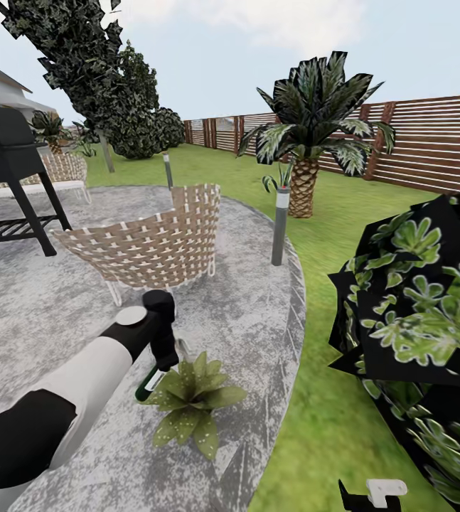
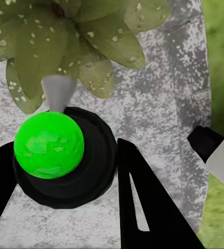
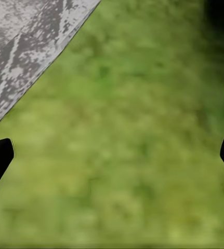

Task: Pick up the pesticide atomizer in the garden and spray insectifuge to fully cover both potted plants in the garden.

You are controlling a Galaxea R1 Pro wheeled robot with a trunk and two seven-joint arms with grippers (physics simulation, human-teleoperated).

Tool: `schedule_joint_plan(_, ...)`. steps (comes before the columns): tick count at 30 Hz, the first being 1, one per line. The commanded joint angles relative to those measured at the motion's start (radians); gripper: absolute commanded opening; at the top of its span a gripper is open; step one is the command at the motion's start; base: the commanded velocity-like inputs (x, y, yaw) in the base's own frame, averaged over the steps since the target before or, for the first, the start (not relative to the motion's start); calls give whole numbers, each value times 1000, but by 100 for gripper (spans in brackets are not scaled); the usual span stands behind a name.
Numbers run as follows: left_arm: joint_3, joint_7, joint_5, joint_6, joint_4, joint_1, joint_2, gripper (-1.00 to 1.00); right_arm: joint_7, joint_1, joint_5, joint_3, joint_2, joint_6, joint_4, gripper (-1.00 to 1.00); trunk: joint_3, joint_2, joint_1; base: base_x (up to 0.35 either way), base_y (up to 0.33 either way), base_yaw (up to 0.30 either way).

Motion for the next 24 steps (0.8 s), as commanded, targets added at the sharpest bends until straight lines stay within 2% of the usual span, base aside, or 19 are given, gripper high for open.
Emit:
schedule_joint_plan(1,-10,-12,-8,7,-2,-1,-2,-100,8,-1,2,-9,0,-3,0,100,-1,0,0,29,187,-1)
schedule_joint_plan(8,-19,-15,-6,2,-5,-1,-5,-100,8,-1,2,-9,0,-3,0,100,-1,0,0,108,275,-44)
schedule_joint_plan(17,-19,-15,-6,-2,-5,2,-6,-100,8,-1,2,-9,0,-3,0,100,-1,0,0,222,250,-280)
schedule_joint_plan(21,-19,-15,-6,-4,-3,7,-7,-100,8,-1,2,-9,0,-3,0,100,-1,0,0,81,71,-297)
schedule_joint_plan(24,-34,-15,-6,-5,2,11,-8,-100,8,-1,2,-9,0,-3,0,100,-1,0,0,12,10,-288)
